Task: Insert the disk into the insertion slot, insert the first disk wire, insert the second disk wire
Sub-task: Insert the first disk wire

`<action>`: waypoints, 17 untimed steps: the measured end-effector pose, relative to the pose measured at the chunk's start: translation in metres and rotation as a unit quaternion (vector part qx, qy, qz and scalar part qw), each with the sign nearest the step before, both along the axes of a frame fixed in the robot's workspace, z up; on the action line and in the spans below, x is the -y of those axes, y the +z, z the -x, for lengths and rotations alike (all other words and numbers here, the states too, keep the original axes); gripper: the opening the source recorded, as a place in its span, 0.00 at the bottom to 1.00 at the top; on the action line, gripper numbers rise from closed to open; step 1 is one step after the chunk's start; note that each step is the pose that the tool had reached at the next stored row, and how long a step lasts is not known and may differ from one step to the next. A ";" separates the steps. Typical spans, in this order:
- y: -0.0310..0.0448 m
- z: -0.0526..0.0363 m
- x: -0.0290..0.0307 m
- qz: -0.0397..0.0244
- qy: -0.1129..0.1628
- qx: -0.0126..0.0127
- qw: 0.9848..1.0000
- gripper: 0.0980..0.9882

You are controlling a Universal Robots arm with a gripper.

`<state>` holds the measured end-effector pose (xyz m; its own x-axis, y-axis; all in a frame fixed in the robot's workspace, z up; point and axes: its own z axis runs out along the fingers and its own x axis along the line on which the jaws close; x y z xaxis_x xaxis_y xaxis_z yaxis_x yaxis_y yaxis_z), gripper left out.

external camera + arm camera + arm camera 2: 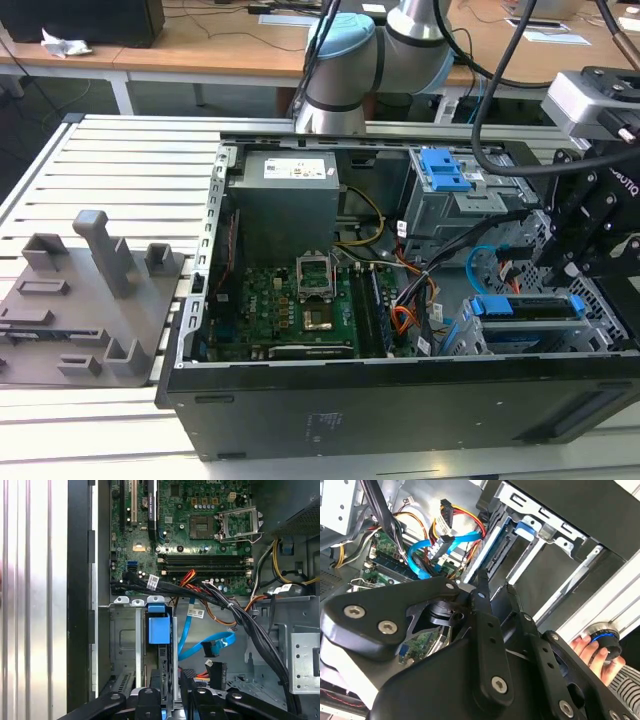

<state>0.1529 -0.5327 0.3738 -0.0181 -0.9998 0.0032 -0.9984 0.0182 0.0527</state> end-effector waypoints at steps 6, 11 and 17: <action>-0.0022 -0.0009 -0.0083 0.000 0.000 0.000 1.000 0.23; -0.0036 -0.0011 -0.0266 0.000 0.000 0.000 1.000 0.23; -0.0114 -0.0010 -0.0466 0.001 0.000 0.000 1.000 0.23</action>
